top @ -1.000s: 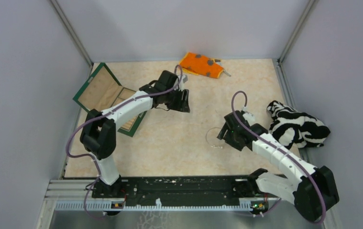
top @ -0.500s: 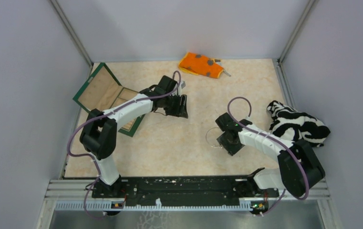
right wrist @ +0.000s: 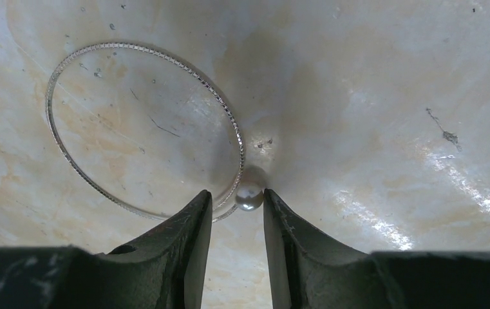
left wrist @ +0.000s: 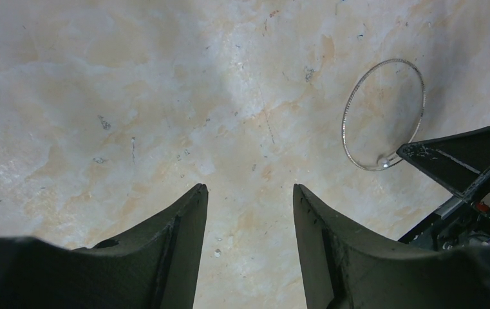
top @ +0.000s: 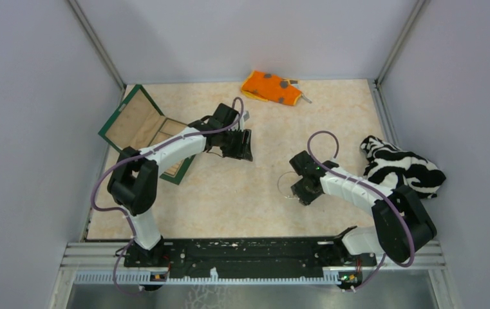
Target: Organize the mixed jewelry
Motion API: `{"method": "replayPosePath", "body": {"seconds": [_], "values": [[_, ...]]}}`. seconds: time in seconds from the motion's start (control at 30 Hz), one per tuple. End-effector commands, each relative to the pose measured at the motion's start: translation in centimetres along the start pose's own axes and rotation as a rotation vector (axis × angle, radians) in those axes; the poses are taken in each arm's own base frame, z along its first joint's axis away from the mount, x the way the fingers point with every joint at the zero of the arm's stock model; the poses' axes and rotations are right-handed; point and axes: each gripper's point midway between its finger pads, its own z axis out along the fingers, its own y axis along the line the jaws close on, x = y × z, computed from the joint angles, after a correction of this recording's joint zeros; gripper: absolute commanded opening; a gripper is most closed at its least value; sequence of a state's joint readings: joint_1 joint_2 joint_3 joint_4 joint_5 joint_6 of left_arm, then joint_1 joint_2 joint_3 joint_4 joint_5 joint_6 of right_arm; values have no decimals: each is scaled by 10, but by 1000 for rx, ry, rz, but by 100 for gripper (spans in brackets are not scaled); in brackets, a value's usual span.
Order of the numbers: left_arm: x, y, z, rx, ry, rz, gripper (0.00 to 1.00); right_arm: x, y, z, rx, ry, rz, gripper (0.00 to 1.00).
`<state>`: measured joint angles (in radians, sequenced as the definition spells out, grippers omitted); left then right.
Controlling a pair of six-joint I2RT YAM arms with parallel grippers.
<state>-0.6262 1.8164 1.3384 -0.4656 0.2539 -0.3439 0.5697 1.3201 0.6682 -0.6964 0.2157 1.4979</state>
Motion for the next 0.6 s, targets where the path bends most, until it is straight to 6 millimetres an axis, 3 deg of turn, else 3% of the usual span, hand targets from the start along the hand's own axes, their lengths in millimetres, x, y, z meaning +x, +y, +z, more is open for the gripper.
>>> {"method": "replayPosePath", "body": {"seconds": [0.0, 0.07, 0.2, 0.37, 0.57], "values": [[-3, -3, -2, 19, -18, 14, 58, -3, 8, -2, -12, -23, 14, 34], [-3, -4, -3, 24, -22, 17, 58, -2, 6, 0, -4, -22, 10, 31], [-3, -8, -2, 44, -18, 19, 58, -2, 1, 4, 7, -27, 6, 14], [-12, -16, -4, 70, -29, 20, 58, -7, 9, -4, -35, -46, -4, 2], [-17, -25, -4, 115, -26, -2, 59, -17, 24, -18, -110, -87, -53, 0]]}}
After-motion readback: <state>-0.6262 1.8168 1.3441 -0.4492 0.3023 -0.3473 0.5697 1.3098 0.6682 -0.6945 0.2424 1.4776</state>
